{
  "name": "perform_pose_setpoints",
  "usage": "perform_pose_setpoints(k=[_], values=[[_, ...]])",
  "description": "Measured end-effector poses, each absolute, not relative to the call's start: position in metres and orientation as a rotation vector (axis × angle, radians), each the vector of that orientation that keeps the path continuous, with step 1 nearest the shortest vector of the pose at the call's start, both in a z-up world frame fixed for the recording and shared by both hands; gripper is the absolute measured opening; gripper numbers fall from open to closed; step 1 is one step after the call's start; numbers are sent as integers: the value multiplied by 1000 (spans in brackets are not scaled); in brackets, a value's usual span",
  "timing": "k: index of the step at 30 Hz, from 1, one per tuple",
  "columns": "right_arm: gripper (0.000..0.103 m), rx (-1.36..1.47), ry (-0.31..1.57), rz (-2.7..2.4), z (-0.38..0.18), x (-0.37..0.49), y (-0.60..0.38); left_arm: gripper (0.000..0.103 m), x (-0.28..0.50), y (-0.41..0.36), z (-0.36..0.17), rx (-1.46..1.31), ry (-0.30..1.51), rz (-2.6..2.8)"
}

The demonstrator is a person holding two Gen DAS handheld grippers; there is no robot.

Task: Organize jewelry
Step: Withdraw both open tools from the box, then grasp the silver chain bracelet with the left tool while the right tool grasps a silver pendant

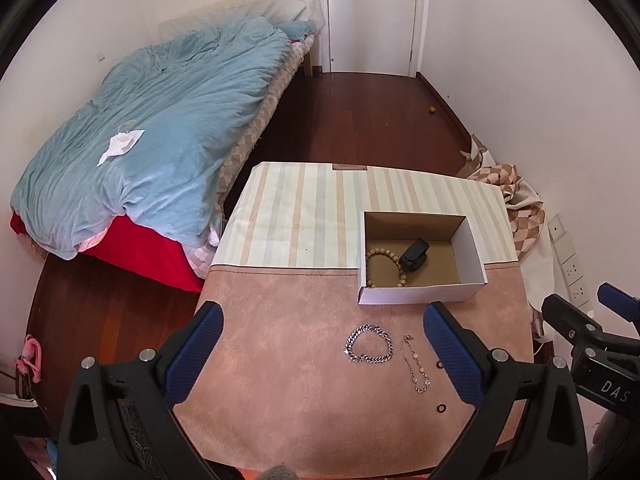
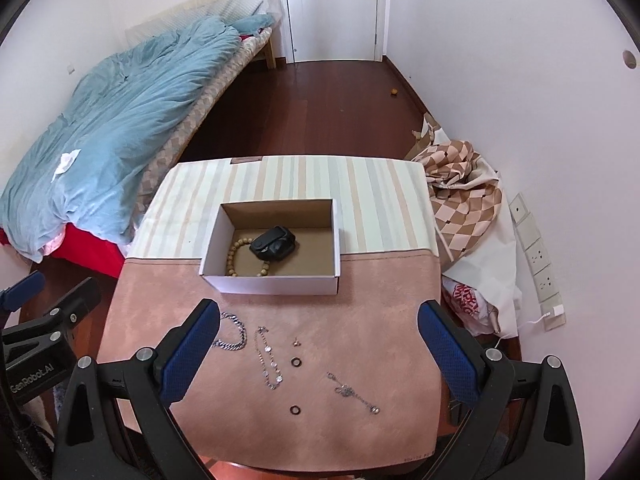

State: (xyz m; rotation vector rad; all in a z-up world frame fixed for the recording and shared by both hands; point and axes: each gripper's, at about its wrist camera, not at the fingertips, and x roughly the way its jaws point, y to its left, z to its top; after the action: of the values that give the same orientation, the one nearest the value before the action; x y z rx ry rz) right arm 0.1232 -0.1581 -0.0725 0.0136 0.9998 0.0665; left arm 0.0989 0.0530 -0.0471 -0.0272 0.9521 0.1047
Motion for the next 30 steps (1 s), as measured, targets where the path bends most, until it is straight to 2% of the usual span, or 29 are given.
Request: perform_pose_setpoints(k=[4,9,13,16,22,27,28,30], values=[[100,41,1030,60,-93,117,-163,102,96,59,-67,-30,974,137],[99,117,1131,69,-155,120,-178,102,98,68,-117,-24,1047,186],[75,162,1197,51,-208,121,-190,102,101,72,-160,-9,1119,216],[67,185,1246,10,-245,118,-202,102,104,73,-186,-6,1178,226],[67,178,1295,-14,-278,100,-214,102,102,66,-221,-3,1250,217],[67,40,1271,-13,-290,92,-198,102,100,54,-235,26,1267,196],[63,27,1258,-15,-289,92,-197,102,100,52,-237,27,1268,195],[40,-2,1211,-17,-288,92,-195,102,100,52,-239,25,1272,196]])
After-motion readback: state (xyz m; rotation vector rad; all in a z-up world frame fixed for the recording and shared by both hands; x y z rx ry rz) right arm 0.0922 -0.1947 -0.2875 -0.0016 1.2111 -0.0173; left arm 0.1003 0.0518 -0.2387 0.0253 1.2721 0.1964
